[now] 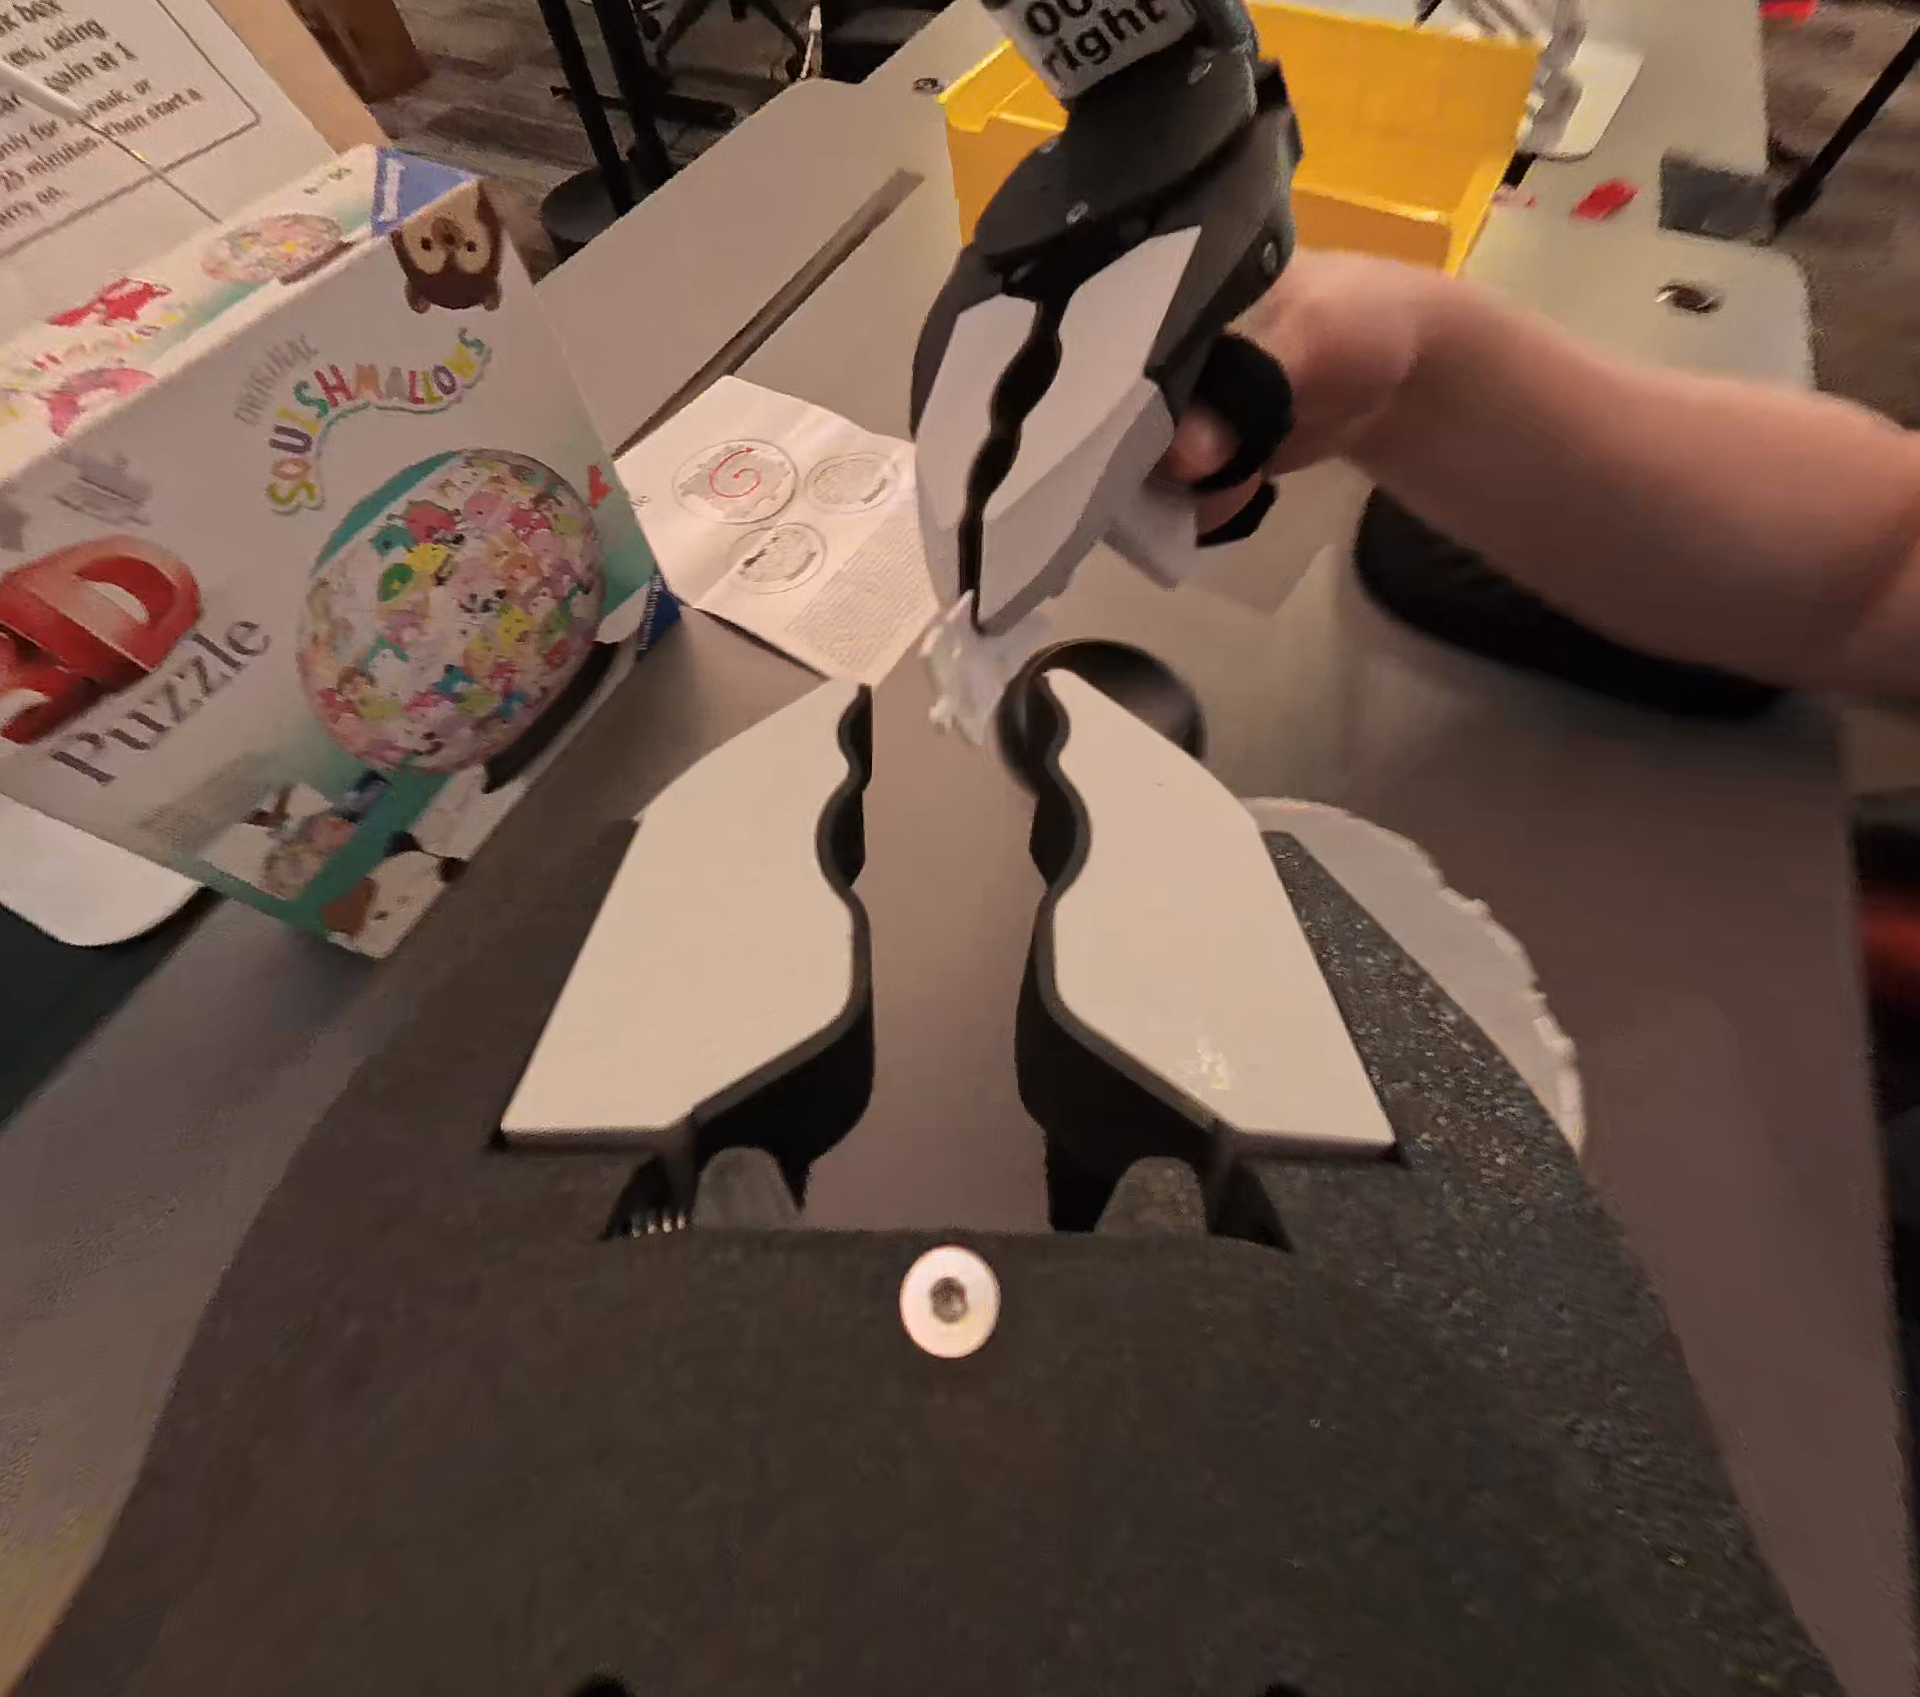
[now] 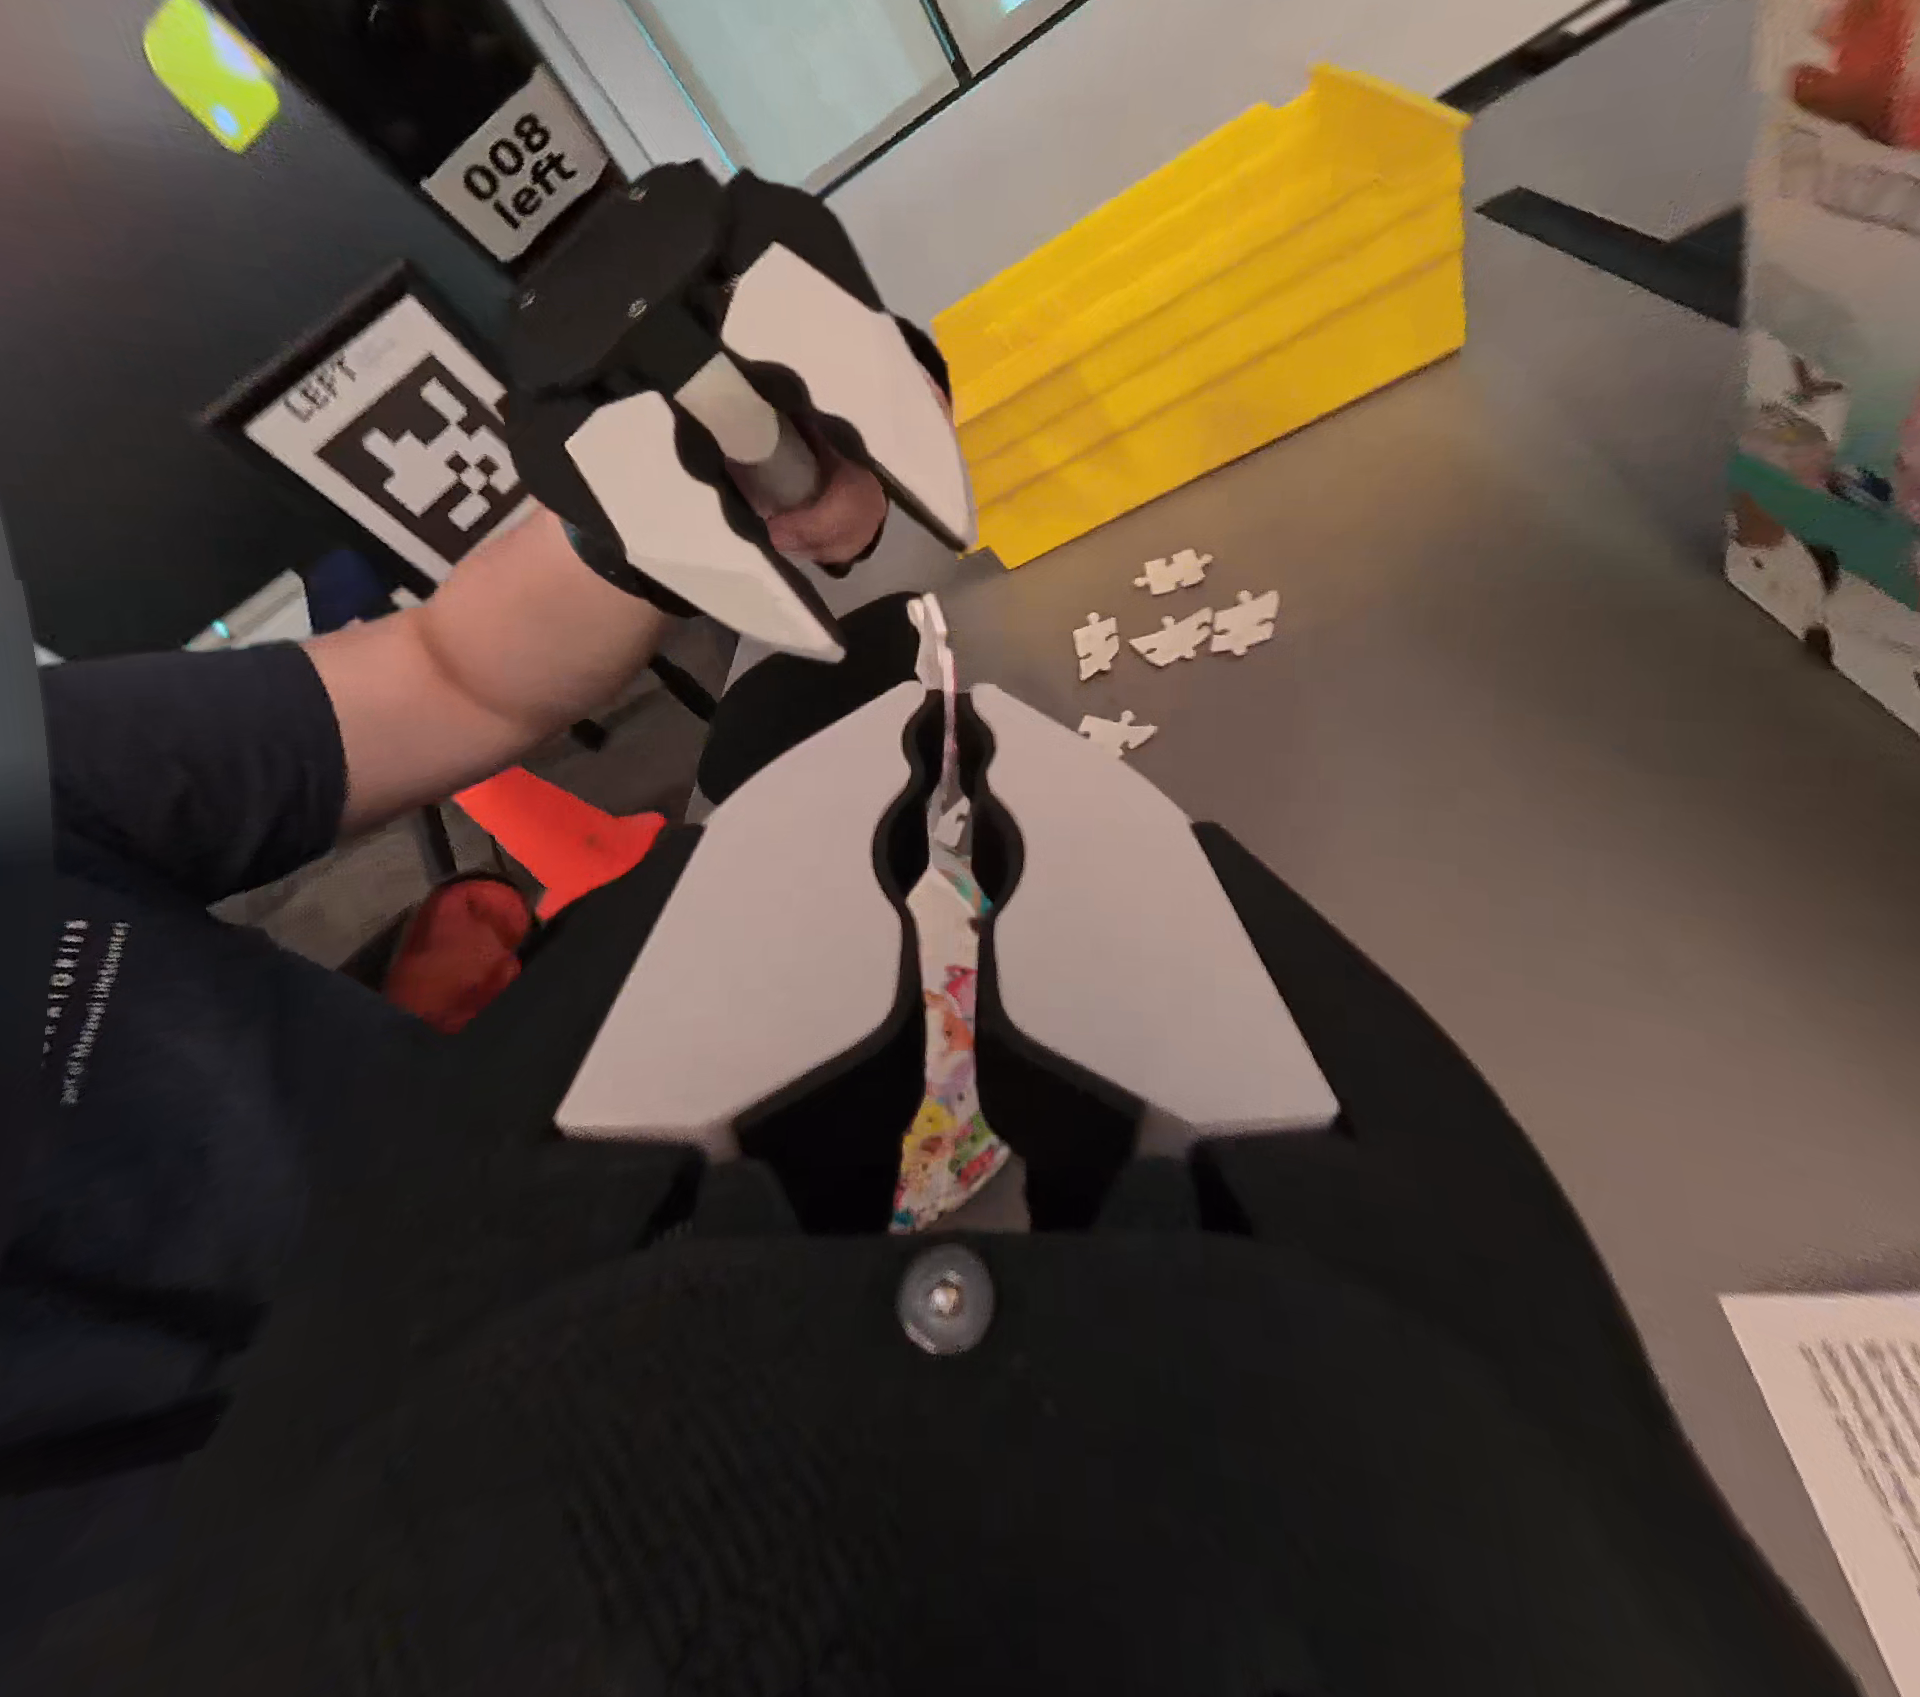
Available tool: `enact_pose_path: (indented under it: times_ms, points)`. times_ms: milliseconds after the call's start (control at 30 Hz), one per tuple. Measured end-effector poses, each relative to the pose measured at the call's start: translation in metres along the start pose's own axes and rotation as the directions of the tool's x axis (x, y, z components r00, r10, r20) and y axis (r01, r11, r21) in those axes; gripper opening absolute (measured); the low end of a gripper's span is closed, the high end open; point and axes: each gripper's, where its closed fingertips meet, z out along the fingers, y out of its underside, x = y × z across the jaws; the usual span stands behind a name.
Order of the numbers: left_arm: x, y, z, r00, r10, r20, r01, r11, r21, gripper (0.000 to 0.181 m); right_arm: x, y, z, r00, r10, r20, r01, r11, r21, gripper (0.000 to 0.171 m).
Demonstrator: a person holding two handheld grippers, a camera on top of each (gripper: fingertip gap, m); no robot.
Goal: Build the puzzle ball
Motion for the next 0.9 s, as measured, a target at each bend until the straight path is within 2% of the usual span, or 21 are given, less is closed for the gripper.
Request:
enact_pose_path:
  times_ms: [67,133,300,567,767,900]
  points:
    - [0.018,-0.005,0.000,0.998,-0.057,-0.028,0.058,0.998,0.016,0.027,-0.017,-0.001,0.007,0.998,-0.055,0.021,0.055,0.998,-0.018,0.003]
    - [0.027,-0.008,-0.001,0.996,-0.095,0.003,0.095,0.995,0.009,0.024,-0.031,-0.001,0.011,0.995,-0.089,0.042,0.091,0.995,-0.033,0.003]
    - [0.041,-0.003,-0.011,0.993,-0.084,0.078,0.088,0.995,-0.042,0.019,-0.058,-0.003,0.013,0.977,-0.196,0.084,0.201,0.979,-0.045,0.003]
    - [0.067,-0.012,-0.021,0.990,-0.131,0.050,0.131,0.991,0.001,0.003,-0.090,-0.004,0.008,0.935,-0.322,0.147,0.333,0.941,-0.057,0.004]
    - [0.085,-0.019,-0.021,0.983,-0.177,-0.046,0.178,0.984,0.014,0.002,-0.106,0.000,-0.001,0.901,-0.363,0.237,0.385,0.922,-0.051,0.004]
    - [0.088,-0.022,-0.018,0.989,-0.141,-0.033,0.141,0.990,0.001,0.002,-0.109,0.001,-0.007,0.882,-0.393,0.261,0.416,0.909,-0.037,0.004]
